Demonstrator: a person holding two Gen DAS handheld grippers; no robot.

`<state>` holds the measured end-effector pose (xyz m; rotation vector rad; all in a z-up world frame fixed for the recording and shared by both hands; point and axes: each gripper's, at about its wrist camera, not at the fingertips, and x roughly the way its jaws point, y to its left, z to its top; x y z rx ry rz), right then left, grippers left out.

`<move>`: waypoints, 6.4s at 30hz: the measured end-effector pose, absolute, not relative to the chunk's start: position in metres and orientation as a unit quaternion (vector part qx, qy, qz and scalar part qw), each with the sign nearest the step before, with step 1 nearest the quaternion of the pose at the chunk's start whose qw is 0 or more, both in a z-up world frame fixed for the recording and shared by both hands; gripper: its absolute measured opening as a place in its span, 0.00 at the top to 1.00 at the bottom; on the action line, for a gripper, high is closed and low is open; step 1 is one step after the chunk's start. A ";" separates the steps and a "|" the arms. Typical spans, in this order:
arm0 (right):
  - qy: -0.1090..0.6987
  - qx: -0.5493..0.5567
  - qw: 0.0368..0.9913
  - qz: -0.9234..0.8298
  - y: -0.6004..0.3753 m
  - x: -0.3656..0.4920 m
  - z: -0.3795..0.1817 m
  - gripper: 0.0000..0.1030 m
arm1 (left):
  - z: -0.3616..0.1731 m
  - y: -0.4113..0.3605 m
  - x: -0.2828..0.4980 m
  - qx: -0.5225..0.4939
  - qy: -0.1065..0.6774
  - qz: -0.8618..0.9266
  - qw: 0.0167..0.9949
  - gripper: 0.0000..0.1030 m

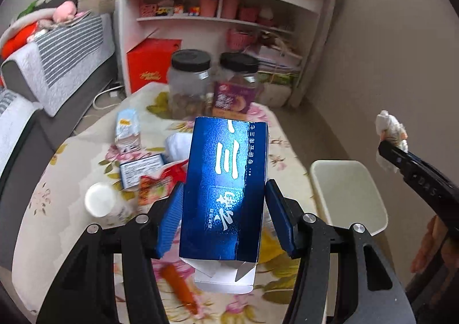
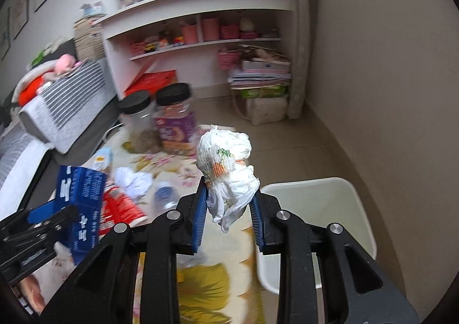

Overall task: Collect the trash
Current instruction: 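Carry the blue box and tissue toward the white wastebasket with both tools, then open the right tool over the wastebasket while the left tool drops the blue box in, then grasp the white wrapped tissue with the left tool while the right tool grasps the orange peel, then lift the tissue and orange peel and carry both toward the wastebasket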

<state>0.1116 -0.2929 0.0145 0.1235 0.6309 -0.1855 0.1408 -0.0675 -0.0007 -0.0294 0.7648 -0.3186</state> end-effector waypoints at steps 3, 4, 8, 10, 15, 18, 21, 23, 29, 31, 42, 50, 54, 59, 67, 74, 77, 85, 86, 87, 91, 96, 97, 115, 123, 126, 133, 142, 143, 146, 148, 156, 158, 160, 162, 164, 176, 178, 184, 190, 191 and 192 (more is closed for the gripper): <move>0.316 0.078 0.938 -0.118 -0.318 0.114 0.012 0.74 | 0.006 -0.089 0.139 -0.006 0.362 -0.168 0.917 0.45; 0.318 0.080 0.936 -0.125 -0.324 0.114 0.011 0.74 | 0.009 -0.096 0.140 -0.006 0.360 -0.172 0.917 0.45; 0.325 0.087 0.927 -0.164 -0.352 0.115 0.007 0.74 | 0.016 -0.124 0.142 -0.008 0.357 -0.192 0.914 0.45; 0.329 0.094 0.923 -0.176 -0.366 0.114 0.005 0.74 | 0.019 -0.140 0.143 -0.008 0.354 -0.202 0.913 0.45; 0.347 0.111 0.905 -0.218 -0.399 0.112 0.000 0.38 | 0.021 -0.184 0.147 -0.003 0.353 -0.229 0.907 0.45; 0.327 0.128 0.901 -0.253 -0.422 0.100 0.006 0.32 | 0.016 -0.211 0.152 -0.006 0.361 -0.244 0.900 0.45; 0.307 0.155 0.895 -0.284 -0.445 0.084 0.012 0.26 | 0.010 -0.234 0.156 -0.009 0.372 -0.255 0.892 0.45; 0.301 0.173 0.890 -0.297 -0.458 0.077 0.013 0.25 | 0.006 -0.248 0.159 -0.007 0.379 -0.262 0.888 0.45; 0.283 0.201 0.879 -0.326 -0.480 0.058 0.017 0.20 | -0.001 -0.293 0.162 0.005 0.387 -0.280 0.878 0.45; 0.278 0.208 0.877 -0.332 -0.483 0.055 0.018 0.20 | -0.004 -0.307 0.162 0.011 0.390 -0.285 0.876 0.45; 0.240 0.193 0.867 -0.393 -0.487 0.037 0.027 0.07 | -0.013 -0.329 0.158 0.043 0.385 -0.269 0.882 0.27; 0.254 0.153 0.881 -0.369 -0.458 0.051 0.028 0.07 | -0.018 -0.290 0.147 0.079 0.371 -0.211 0.901 0.23; 0.283 0.134 0.891 -0.328 -0.433 0.065 0.022 0.07 | -0.025 -0.254 0.141 0.093 0.377 -0.178 0.904 0.23; 0.307 0.080 0.905 -0.281 -0.386 0.085 0.017 0.07 | -0.032 -0.203 0.138 0.092 0.389 -0.134 0.907 0.23; 0.370 0.082 0.911 -0.164 -0.312 0.111 -0.005 0.07 | -0.051 -0.126 0.134 0.095 0.420 -0.075 0.900 0.23; 0.417 0.063 0.902 -0.092 -0.237 0.128 -0.036 0.07 | -0.077 -0.061 0.140 0.101 0.462 -0.028 0.881 0.23; 0.425 0.034 0.902 -0.071 -0.208 0.131 -0.043 0.07 | -0.094 -0.029 0.147 0.098 0.496 -0.016 0.863 0.23; 0.495 0.010 0.868 0.026 -0.158 0.145 -0.073 0.07 | -0.142 0.033 0.171 0.055 0.585 -0.022 0.809 0.23; 0.503 -0.001 0.864 0.037 -0.150 0.145 -0.078 0.08 | -0.147 0.037 0.173 0.045 0.591 -0.030 0.805 0.23; 0.508 -0.012 0.860 0.044 -0.143 0.145 -0.082 0.08 | -0.150 0.040 0.174 0.039 0.595 -0.034 0.802 0.23; 0.537 -0.044 0.840 0.073 -0.123 0.145 -0.099 0.10 | -0.161 0.043 0.179 0.045 0.609 -0.049 0.791 0.33; 0.566 -0.072 0.814 0.108 -0.105 0.145 -0.117 0.13 | -0.162 0.048 0.177 0.049 0.609 -0.060 0.789 0.60; 0.572 -0.073 0.808 0.117 -0.101 0.145 -0.121 0.13 | -0.160 0.049 0.176 0.048 0.607 -0.063 0.791 0.60; 0.613 -0.099 0.768 0.158 -0.045 0.154 -0.158 0.79 | -0.138 0.102 0.148 0.021 0.590 -0.069 0.804 0.61; 0.603 -0.095 0.777 0.154 -0.045 0.158 -0.146 0.81 | -0.130 0.094 0.144 0.016 0.580 -0.072 0.811 0.61; 0.589 -0.088 0.788 0.155 -0.046 0.161 -0.135 0.81 | -0.126 0.092 0.142 0.010 0.575 -0.072 0.815 0.61; 0.544 -0.067 0.825 0.139 -0.060 0.164 -0.104 0.81 | -0.109 0.084 0.139 -0.012 0.550 -0.073 0.832 0.61; 0.460 -0.038 0.882 0.092 -0.093 0.160 -0.070 0.81 | -0.076 0.065 0.134 -0.028 0.488 -0.072 0.869 0.61; 0.445 -0.035 0.891 0.085 -0.097 0.159 -0.064 0.81 | -0.072 0.061 0.134 -0.030 0.480 -0.071 0.874 0.61; 0.409 -0.023 0.909 0.073 -0.105 0.153 -0.053 0.81 | -0.061 0.054 0.135 -0.033 0.459 -0.067 0.886 0.61; 0.388 -0.017 0.919 0.065 -0.112 0.150 -0.045 0.81 | -0.050 0.047 0.136 -0.038 0.440 -0.063 0.895 0.61; 0.318 0.009 0.948 0.020 -0.148 0.140 -0.015 0.81 | -0.023 0.019 0.140 -0.042 0.397 -0.068 0.914 0.61; 0.307 0.020 0.951 0.007 -0.161 0.138 -0.009 0.81 | -0.019 0.012 0.142 -0.050 0.393 -0.071 0.916 0.61; 0.297 0.025 0.955 -0.009 -0.174 0.136 -0.005 0.81 | -0.016 0.000 0.144 -0.054 0.389 -0.075 0.917 0.61; 0.288 0.026 0.957 -0.024 -0.186 0.135 -0.001 0.81 | -0.011 -0.013 0.148 -0.055 0.384 -0.082 0.918 0.61; 0.280 0.029 0.959 -0.038 -0.198 0.133 0.003 0.81 | -0.006 -0.024 0.149 -0.053 0.378 -0.088 0.920 0.61; 0.256 0.049 0.958 -0.121 -0.278 0.122 0.019 0.81 | 0.020 -0.101 0.155 -0.033 0.356 -0.137 0.924 0.61; 0.260 0.055 0.955 -0.136 -0.291 0.122 0.019 0.81 | 0.021 -0.116 0.157 -0.028 0.357 -0.145 0.922 0.61; 0.283 0.070 0.938 -0.189 -0.342 0.126 0.015 0.80 | 0.020 -0.155 0.158 -0.009 0.359 -0.169 0.918 0.61; 0.291 0.120 0.916 -0.249 -0.402 0.114 0.014 0.64 | 0.020 -0.204 0.158 0.010 0.363 -0.201 0.910 0.61; 0.288 0.126 0.913 -0.261 -0.411 0.109 0.015 0.49 | 0.019 -0.215 0.158 0.015 0.364 -0.207 0.908 0.61; 0.281 0.131 0.910 -0.275 -0.419 0.105 0.016 0.40 | 0.019 -0.224 0.158 0.019 0.365 -0.213 0.906 0.61</move>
